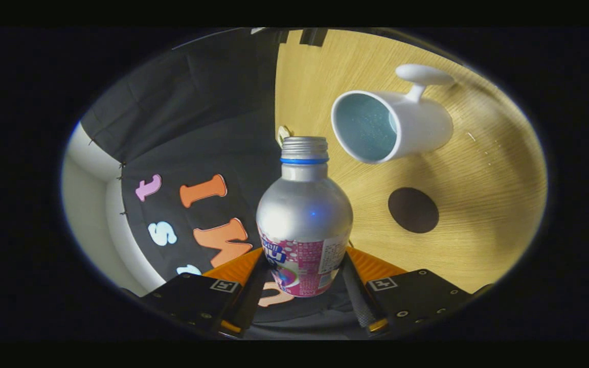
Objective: Take the bottle from table, then pour the juice into the cup, finally place the bottle on the coaster
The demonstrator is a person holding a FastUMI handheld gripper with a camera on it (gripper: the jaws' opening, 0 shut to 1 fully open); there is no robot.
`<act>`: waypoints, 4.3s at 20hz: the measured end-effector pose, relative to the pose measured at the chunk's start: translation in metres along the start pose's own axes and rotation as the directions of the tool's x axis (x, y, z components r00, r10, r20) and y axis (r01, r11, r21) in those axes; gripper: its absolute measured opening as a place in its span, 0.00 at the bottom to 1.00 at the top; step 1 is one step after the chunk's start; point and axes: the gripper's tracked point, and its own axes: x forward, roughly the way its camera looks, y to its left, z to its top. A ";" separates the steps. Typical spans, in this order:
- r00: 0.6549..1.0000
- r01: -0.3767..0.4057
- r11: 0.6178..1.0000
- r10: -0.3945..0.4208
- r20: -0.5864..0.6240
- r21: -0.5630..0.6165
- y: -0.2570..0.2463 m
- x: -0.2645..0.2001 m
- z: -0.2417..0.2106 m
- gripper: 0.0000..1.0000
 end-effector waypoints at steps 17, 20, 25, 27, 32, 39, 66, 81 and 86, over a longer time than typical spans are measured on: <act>1.000 0.029 0.993 -0.027 -0.015 0.113 0.000 0.007 0.001 0.76; 1.000 0.029 0.992 -0.028 -0.012 0.125 0.003 0.007 0.003 0.76; 1.000 0.017 0.986 -0.017 -0.001 0.165 0.007 0.005 0.010 0.76; 1.000 0.016 0.986 -0.017 0.002 0.168 0.010 0.005 0.012 0.77; 1.000 0.006 0.980 -0.006 0.000 0.197 0.013 0.007 0.013 0.76; 1.000 -0.004 0.964 0.008 -0.016 0.265 0.015 0.010 0.009 0.76; 0.998 0.057 0.984 -0.061 0.015 0.171 -0.007 0.012 0.011 0.77; 0.990 0.135 0.732 -0.078 0.115 -0.668 -0.035 0.011 -0.006 0.77; 0.987 0.154 0.521 -0.048 0.152 -0.839 -0.037 0.016 -0.013 0.77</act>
